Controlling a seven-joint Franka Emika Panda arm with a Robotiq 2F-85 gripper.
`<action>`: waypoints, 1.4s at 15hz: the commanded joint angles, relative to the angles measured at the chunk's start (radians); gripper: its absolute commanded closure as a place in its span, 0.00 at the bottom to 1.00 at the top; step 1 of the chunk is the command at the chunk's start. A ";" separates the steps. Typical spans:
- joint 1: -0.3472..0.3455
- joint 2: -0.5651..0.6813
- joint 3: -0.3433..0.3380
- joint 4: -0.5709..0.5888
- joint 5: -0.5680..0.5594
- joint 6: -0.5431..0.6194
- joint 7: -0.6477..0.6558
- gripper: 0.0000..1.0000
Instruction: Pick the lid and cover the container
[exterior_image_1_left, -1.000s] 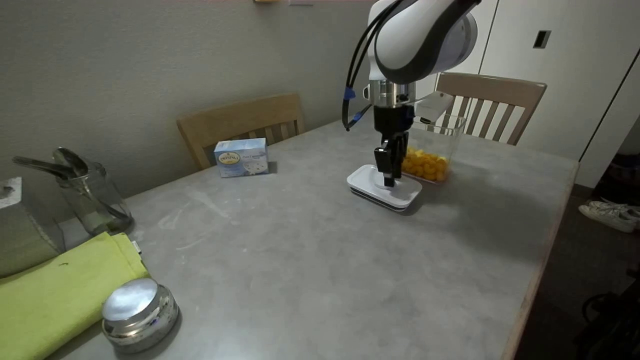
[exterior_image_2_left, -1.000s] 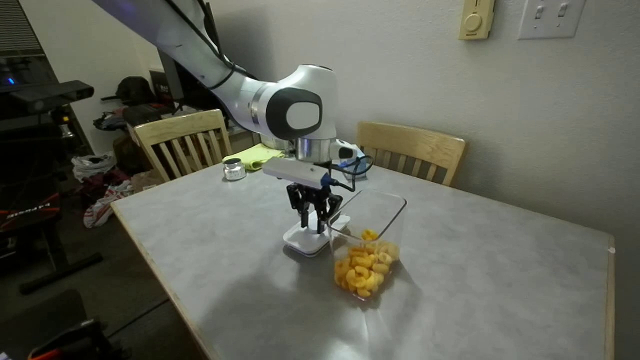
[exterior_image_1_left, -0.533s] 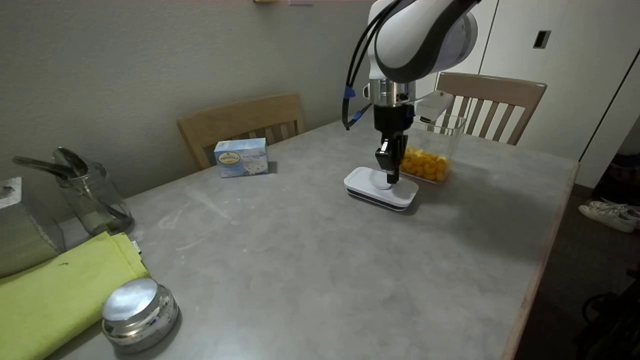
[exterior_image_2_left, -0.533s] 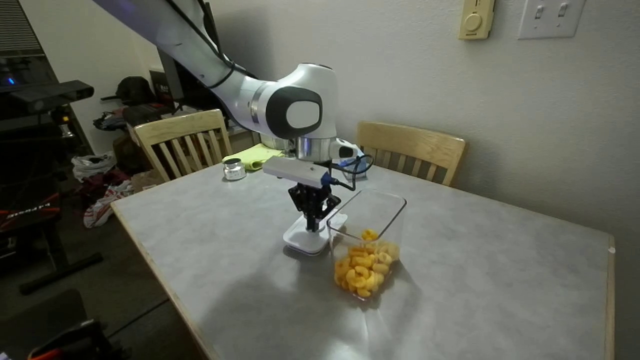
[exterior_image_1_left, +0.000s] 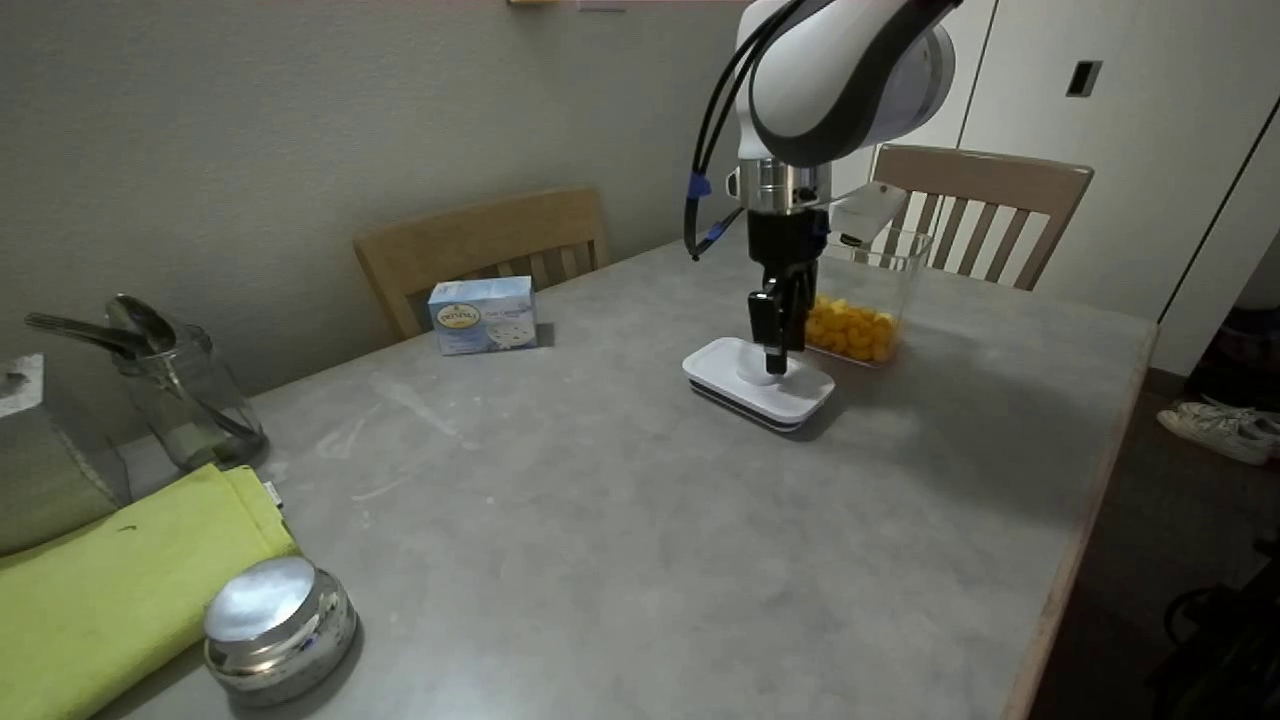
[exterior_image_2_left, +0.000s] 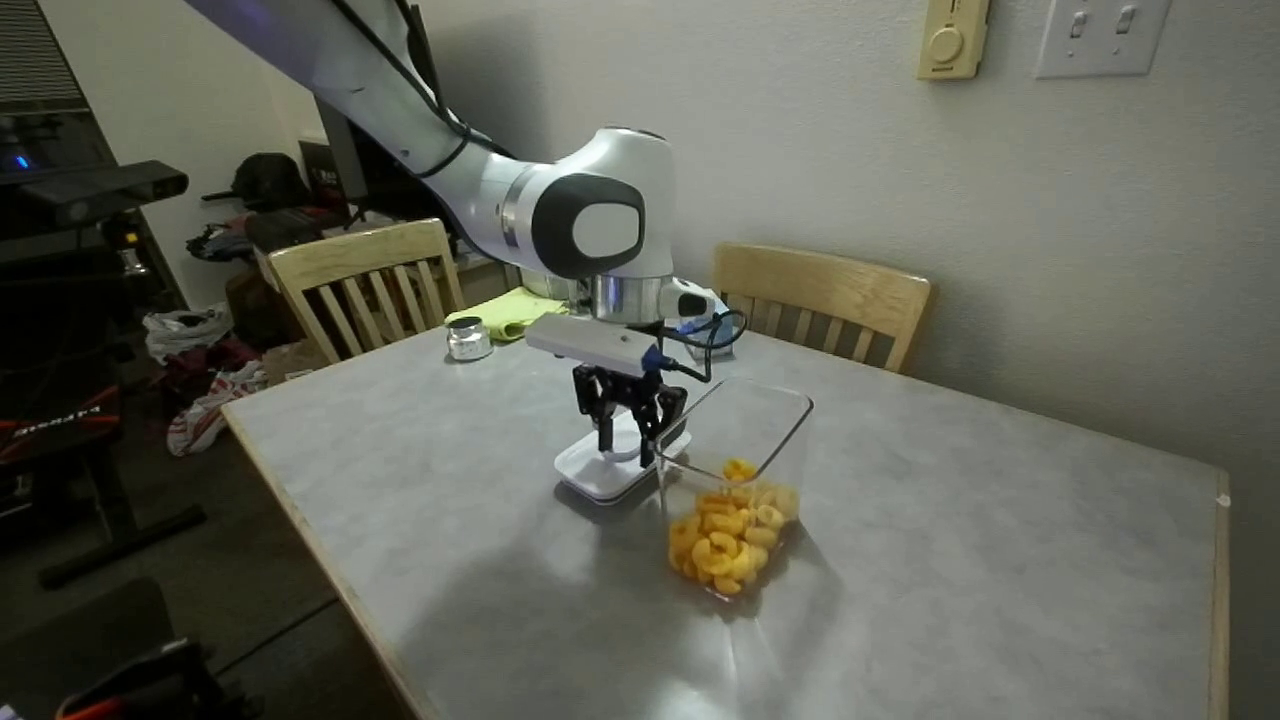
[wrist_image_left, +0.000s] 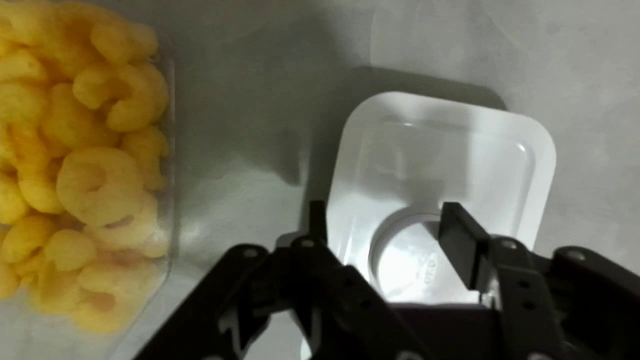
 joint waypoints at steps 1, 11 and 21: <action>-0.006 -0.010 0.000 -0.013 0.013 -0.003 -0.010 0.08; 0.002 -0.010 0.001 -0.003 0.017 -0.008 0.007 0.00; 0.056 0.022 -0.020 0.048 0.010 0.002 0.199 0.00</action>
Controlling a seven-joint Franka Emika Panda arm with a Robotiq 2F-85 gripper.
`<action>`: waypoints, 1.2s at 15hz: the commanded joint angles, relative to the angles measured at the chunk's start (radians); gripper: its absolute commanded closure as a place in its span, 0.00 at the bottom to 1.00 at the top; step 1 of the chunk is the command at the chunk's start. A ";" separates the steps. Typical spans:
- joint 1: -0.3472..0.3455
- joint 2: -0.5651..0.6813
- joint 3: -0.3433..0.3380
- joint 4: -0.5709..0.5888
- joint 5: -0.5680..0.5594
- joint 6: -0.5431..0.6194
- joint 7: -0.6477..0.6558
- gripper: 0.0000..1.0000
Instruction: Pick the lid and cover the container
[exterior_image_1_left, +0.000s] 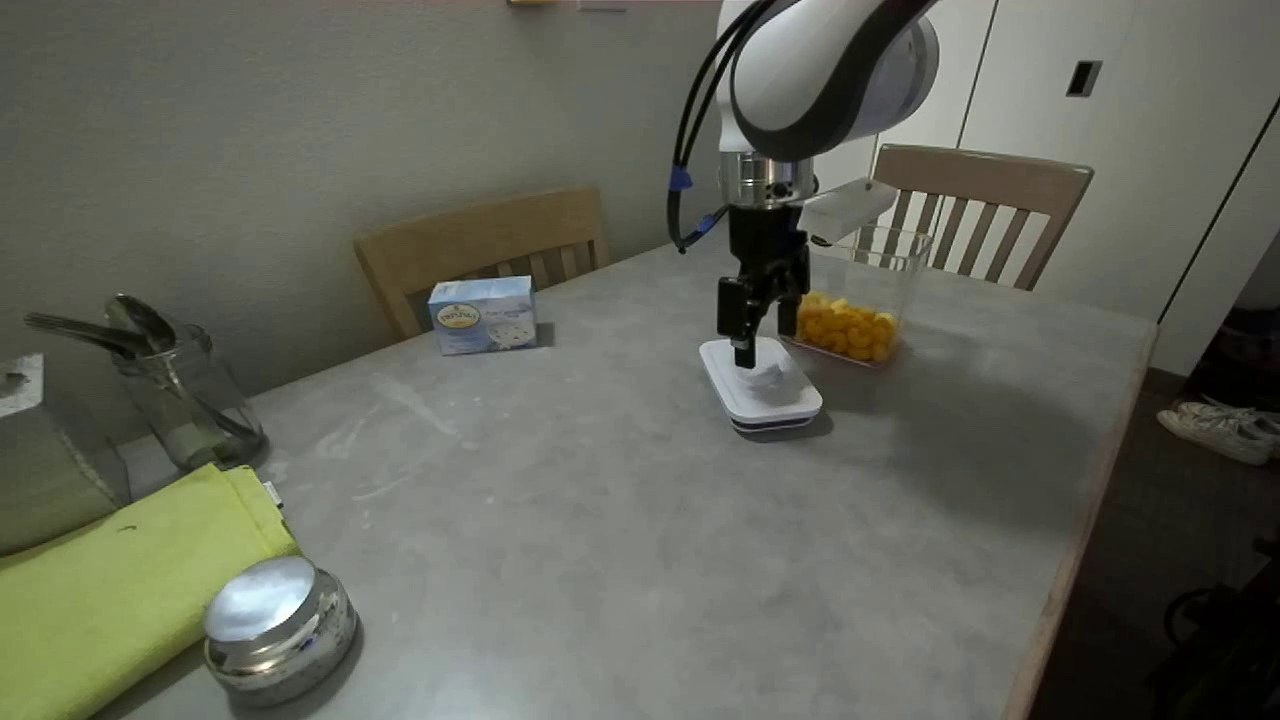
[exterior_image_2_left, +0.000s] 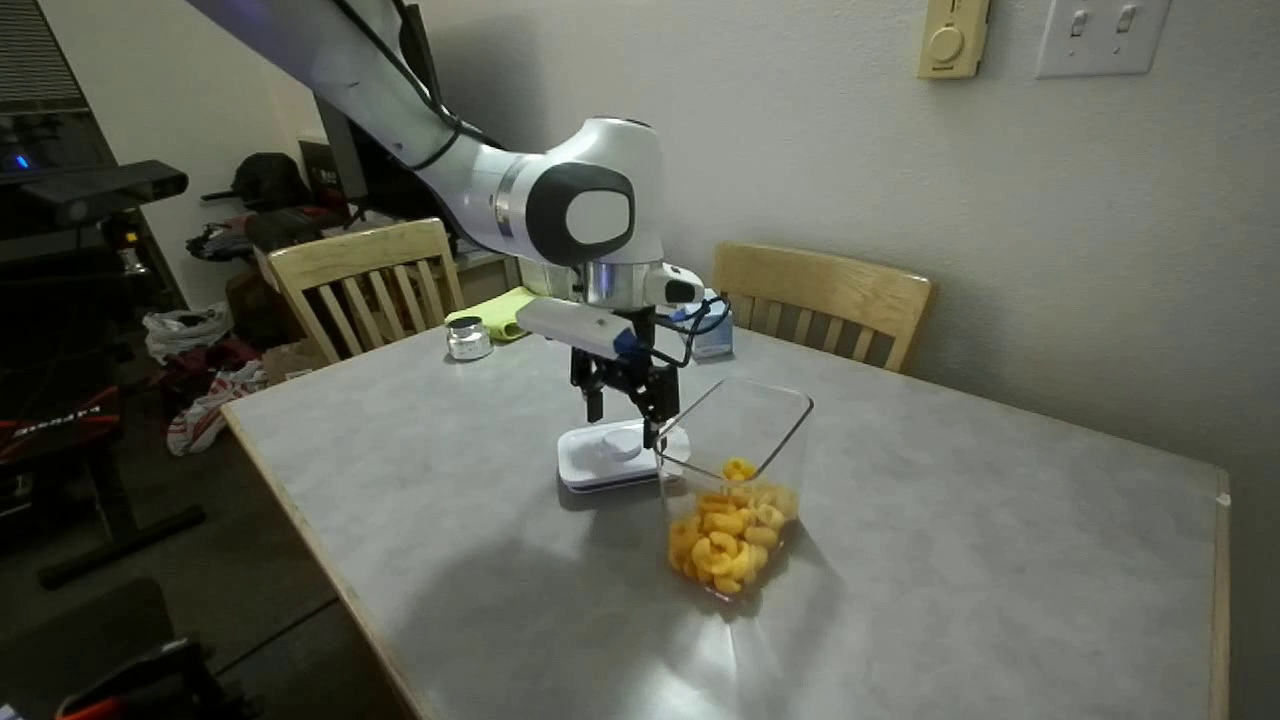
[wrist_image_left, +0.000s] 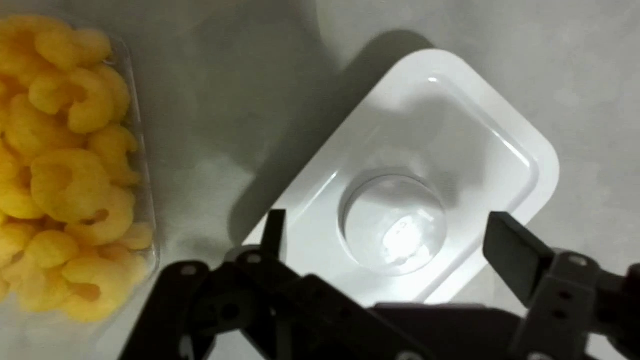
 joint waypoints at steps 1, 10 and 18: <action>0.024 0.023 -0.019 0.026 0.009 0.000 0.038 0.00; 0.034 0.072 -0.039 0.046 0.013 0.017 0.115 0.00; 0.031 0.085 -0.037 0.068 0.020 0.019 0.126 0.54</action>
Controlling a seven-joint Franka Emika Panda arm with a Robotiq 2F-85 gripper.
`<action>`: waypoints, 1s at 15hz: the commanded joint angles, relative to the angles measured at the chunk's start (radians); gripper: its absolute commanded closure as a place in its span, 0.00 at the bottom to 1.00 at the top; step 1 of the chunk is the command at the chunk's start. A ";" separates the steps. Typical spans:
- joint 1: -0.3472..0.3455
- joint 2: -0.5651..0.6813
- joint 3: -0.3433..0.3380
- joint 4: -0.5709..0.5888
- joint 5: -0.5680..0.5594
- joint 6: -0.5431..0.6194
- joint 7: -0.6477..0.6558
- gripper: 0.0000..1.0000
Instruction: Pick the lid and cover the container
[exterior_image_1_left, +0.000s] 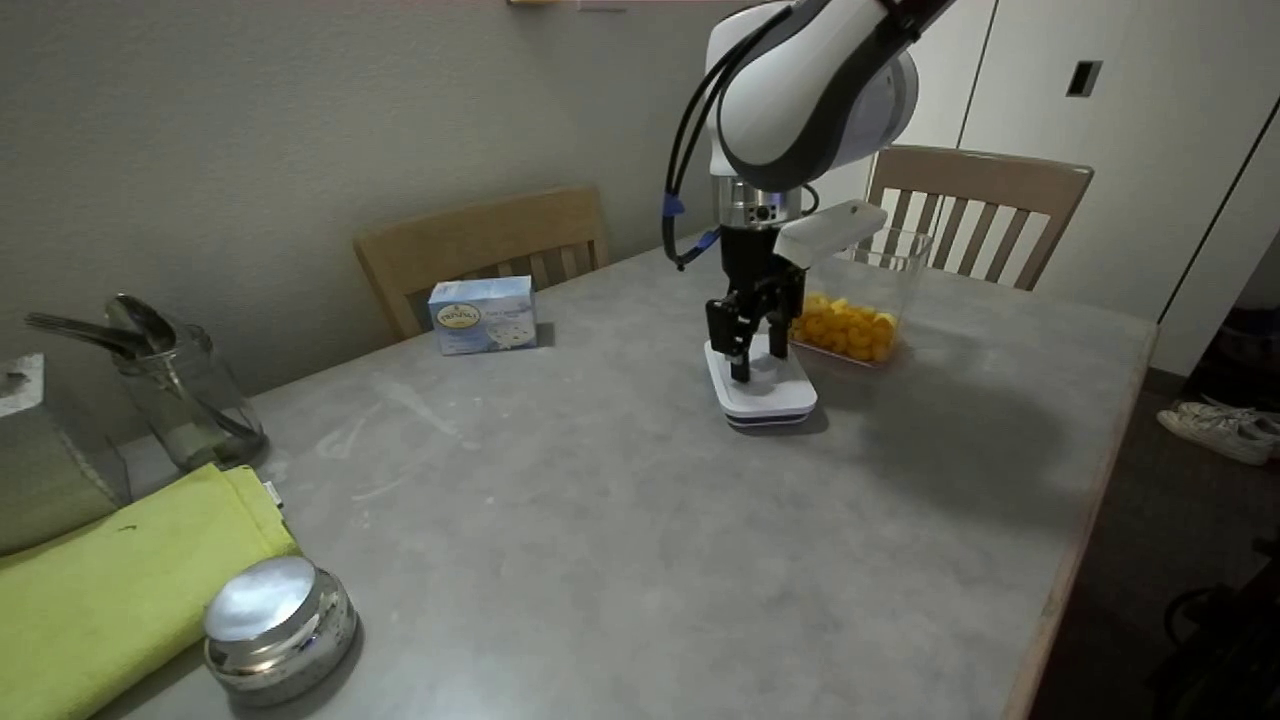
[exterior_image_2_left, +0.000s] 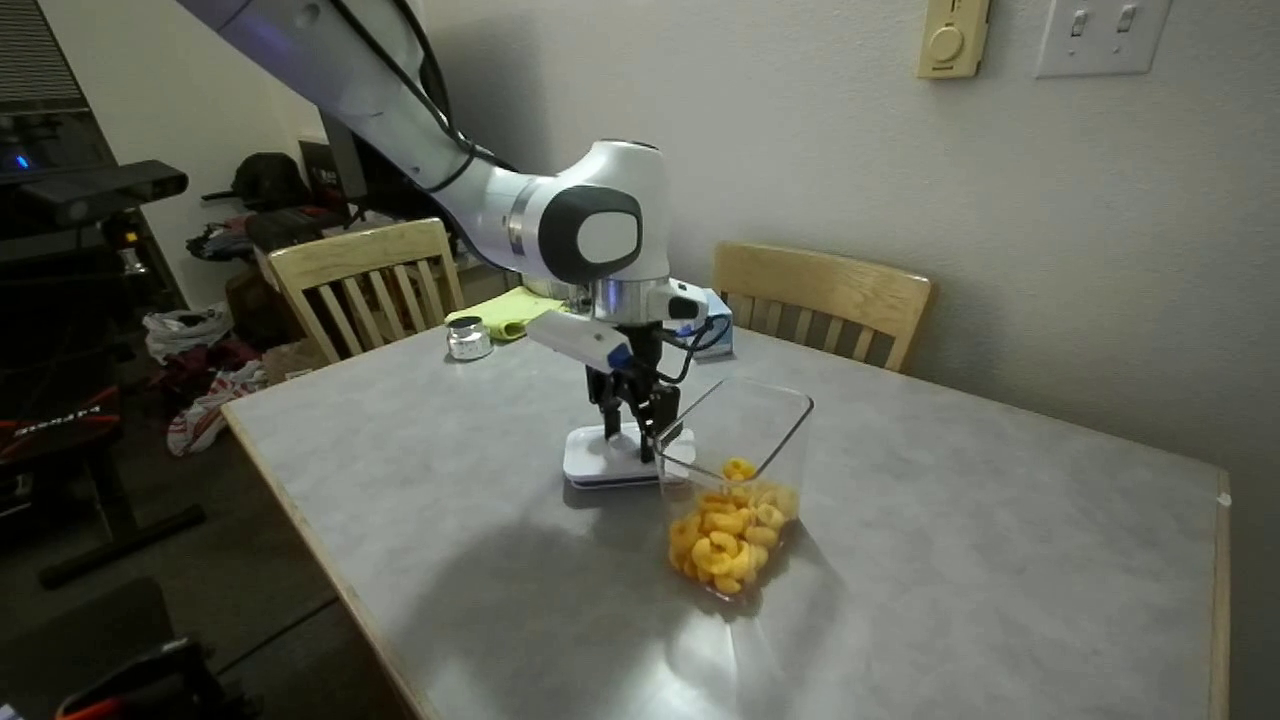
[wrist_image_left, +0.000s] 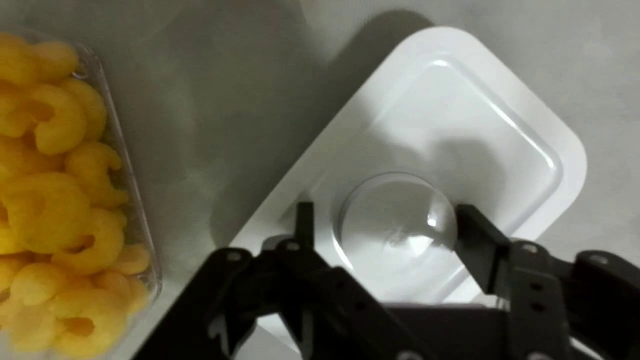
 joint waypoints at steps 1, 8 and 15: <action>0.009 0.020 -0.013 0.019 0.019 0.006 0.004 0.61; -0.011 -0.018 0.010 -0.020 0.007 0.012 -0.103 0.71; -0.027 -0.121 0.028 -0.080 -0.030 -0.003 -0.352 0.71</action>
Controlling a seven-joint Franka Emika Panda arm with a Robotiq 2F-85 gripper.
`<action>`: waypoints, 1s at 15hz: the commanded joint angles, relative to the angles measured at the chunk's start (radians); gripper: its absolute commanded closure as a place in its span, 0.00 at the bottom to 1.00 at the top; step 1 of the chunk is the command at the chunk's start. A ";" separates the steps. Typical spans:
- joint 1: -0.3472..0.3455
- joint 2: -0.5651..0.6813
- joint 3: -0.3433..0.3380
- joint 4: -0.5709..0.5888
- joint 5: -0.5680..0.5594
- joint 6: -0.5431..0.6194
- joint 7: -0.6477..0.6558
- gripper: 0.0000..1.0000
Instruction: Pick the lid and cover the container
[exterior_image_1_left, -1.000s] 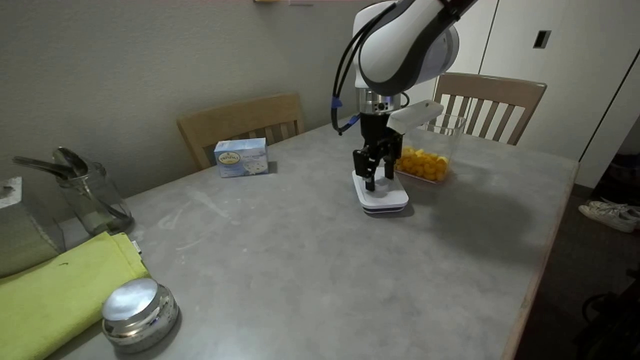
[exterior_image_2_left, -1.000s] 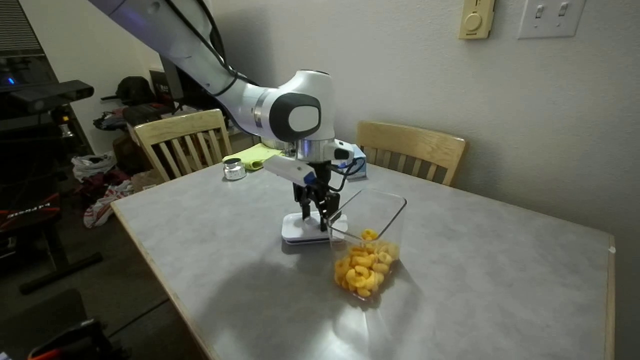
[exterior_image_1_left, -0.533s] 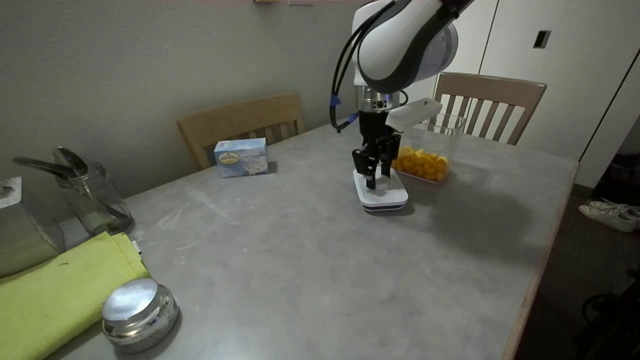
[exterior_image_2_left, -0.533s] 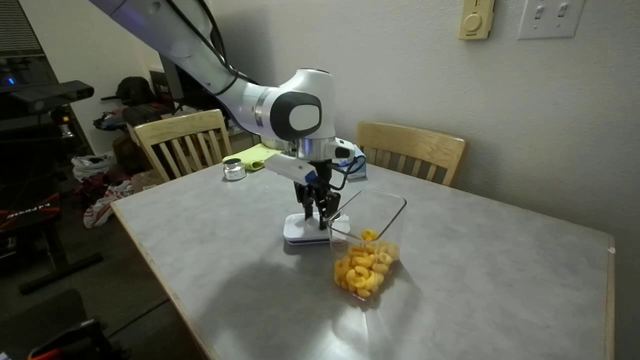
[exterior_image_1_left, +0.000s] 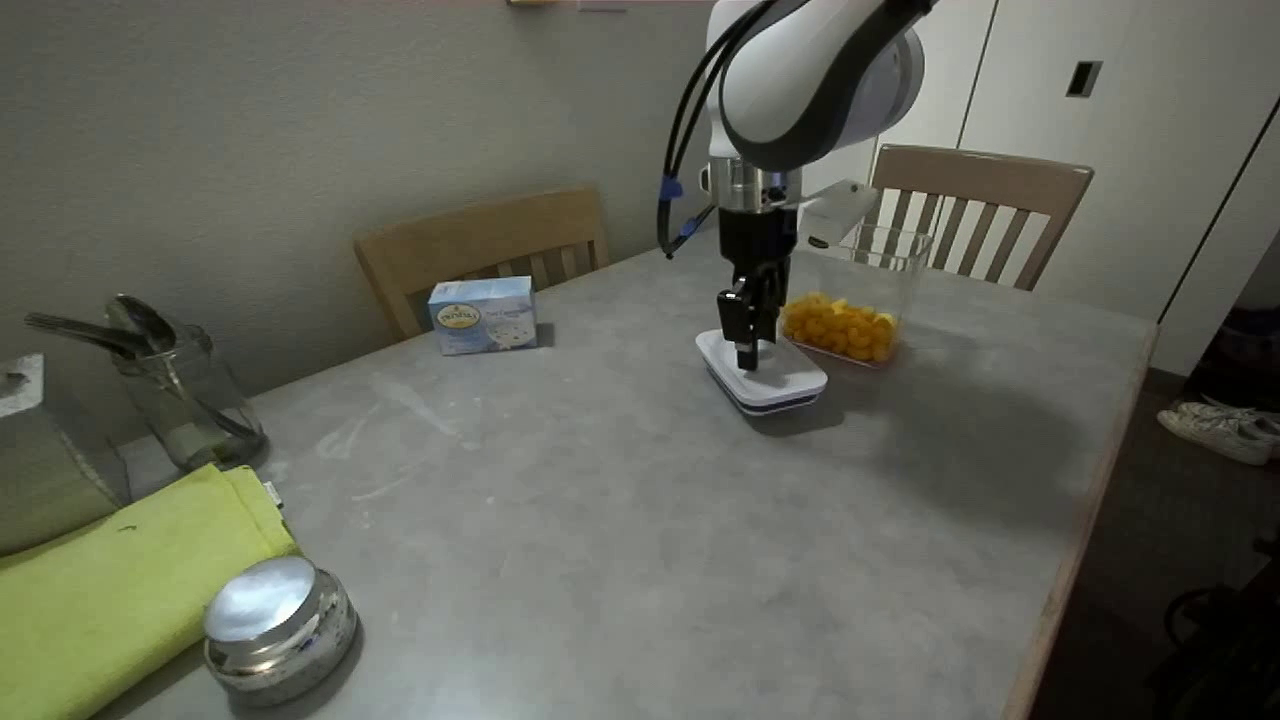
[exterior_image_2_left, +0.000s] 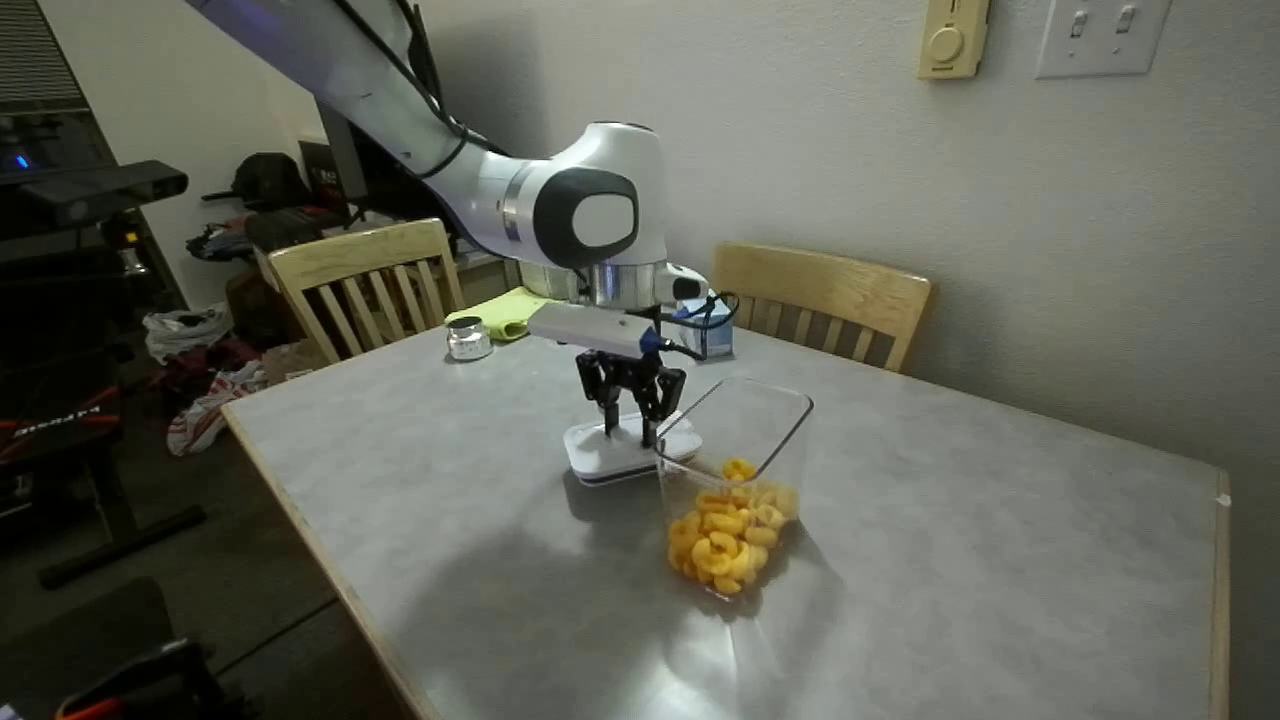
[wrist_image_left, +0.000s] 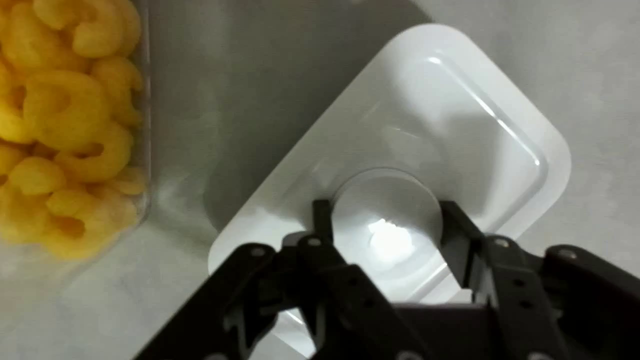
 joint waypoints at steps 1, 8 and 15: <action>-0.022 -0.104 0.020 -0.070 -0.028 -0.010 -0.114 0.71; -0.030 -0.243 0.027 -0.056 -0.069 -0.089 -0.327 0.71; -0.074 -0.367 0.024 -0.026 -0.038 -0.202 -0.633 0.71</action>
